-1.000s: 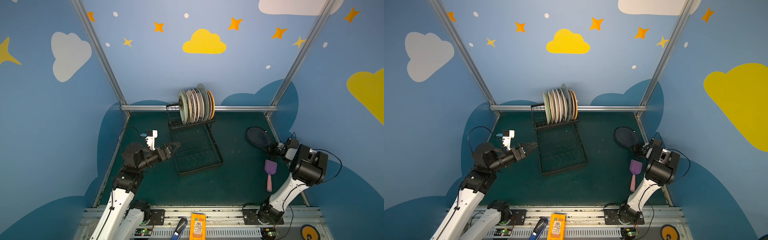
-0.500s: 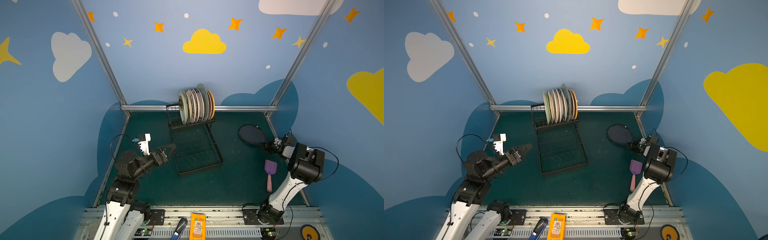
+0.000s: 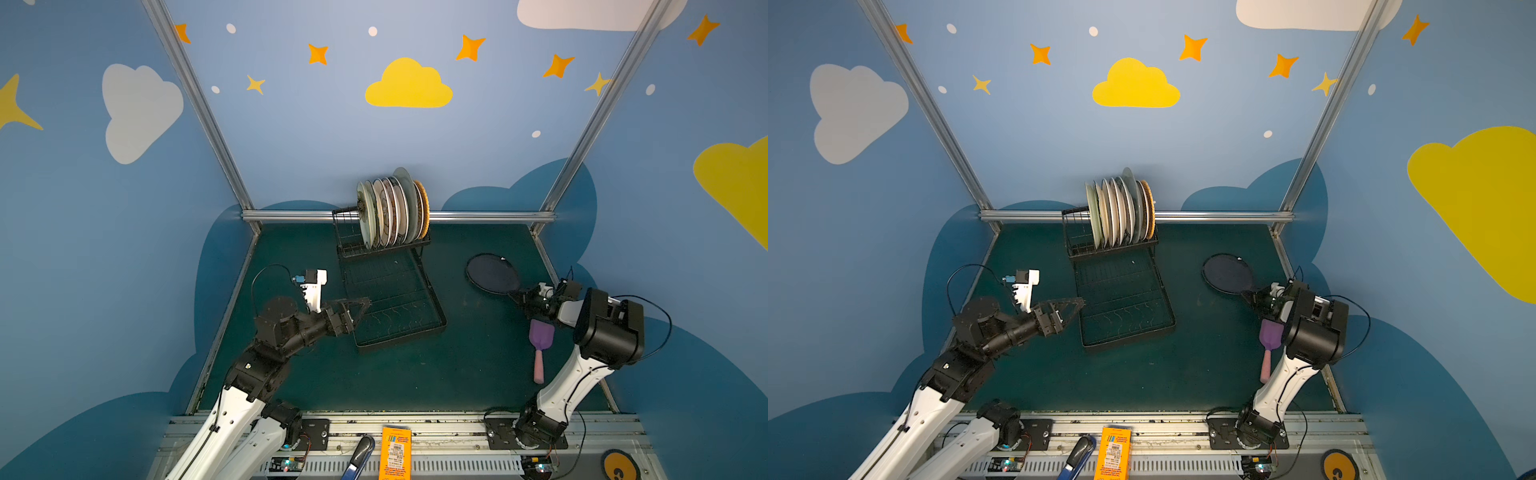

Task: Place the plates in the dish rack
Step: 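Grip the navy plate's rim with the right gripper and tilt it up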

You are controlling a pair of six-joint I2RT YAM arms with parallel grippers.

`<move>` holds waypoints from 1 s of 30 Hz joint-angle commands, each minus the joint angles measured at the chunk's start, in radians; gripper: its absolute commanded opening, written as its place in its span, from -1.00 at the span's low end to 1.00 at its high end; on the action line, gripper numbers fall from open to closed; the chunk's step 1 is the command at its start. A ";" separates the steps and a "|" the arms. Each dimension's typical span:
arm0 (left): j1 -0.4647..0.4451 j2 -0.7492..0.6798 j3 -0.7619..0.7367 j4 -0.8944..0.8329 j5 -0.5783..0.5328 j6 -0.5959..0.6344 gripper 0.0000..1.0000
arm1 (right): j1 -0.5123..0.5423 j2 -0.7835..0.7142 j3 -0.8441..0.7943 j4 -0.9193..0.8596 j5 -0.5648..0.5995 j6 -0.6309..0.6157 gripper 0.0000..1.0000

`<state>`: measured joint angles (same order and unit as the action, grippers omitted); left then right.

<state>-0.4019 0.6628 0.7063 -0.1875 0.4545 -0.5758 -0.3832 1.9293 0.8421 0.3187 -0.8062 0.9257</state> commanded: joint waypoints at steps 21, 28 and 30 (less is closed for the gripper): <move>-0.016 -0.037 0.008 -0.004 -0.106 0.035 0.97 | 0.058 -0.002 0.053 -0.022 0.171 0.019 -0.31; -0.016 -0.043 0.016 -0.004 -0.118 0.031 0.97 | 0.075 0.021 0.097 -0.094 0.213 0.003 -0.43; -0.016 -0.045 0.019 -0.006 -0.125 0.036 0.97 | 0.085 0.014 0.111 -0.132 0.225 -0.006 -0.40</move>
<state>-0.4152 0.6300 0.7067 -0.1844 0.3454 -0.5568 -0.3161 1.9335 0.9215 0.2718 -0.6205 0.9413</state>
